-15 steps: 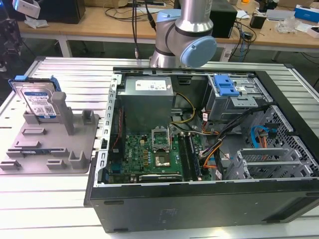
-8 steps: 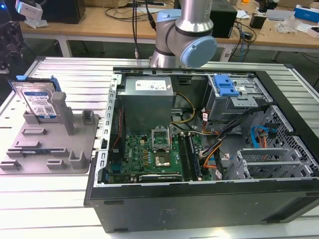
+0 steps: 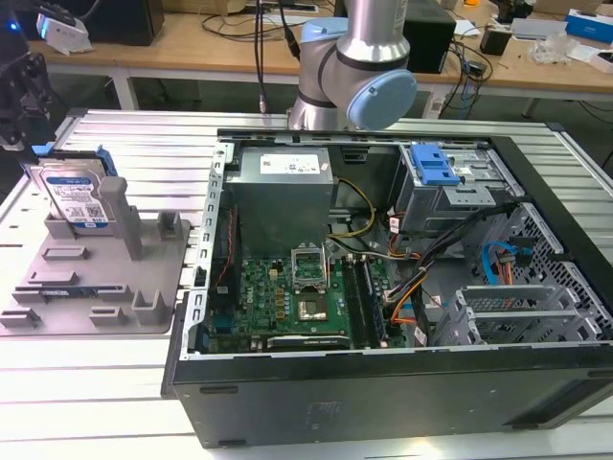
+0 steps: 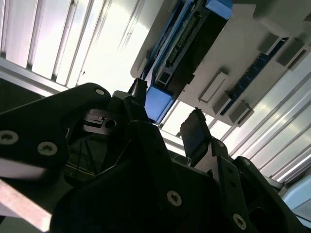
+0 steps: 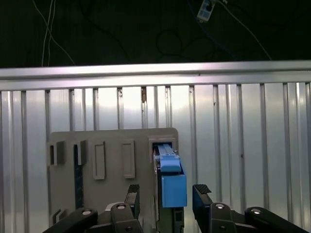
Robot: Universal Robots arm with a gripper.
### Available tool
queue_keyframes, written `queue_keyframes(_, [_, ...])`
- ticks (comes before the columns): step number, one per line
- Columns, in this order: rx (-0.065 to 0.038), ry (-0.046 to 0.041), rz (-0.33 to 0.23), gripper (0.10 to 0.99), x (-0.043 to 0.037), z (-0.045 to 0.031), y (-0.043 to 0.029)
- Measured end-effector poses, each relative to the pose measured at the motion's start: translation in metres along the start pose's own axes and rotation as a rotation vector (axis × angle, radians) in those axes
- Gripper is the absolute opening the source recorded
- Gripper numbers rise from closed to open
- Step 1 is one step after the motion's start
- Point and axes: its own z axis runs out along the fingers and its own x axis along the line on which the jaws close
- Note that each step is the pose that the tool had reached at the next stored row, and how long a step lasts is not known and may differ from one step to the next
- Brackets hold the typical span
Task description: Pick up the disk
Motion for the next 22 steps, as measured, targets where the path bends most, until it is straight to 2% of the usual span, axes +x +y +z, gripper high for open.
queue_keyframes(8, [0.0, 0.0001, 0.0, 0.557, -0.0002, 0.01, -0.0004])
queue_keyframes(14, [0.0, 0.0004, -0.003, 0.557, -0.004, 0.0136, -0.0003])
queue_keyframes(22, [0.0, 0.0005, -0.005, 0.557, -0.0041, 0.0186, -0.0001])
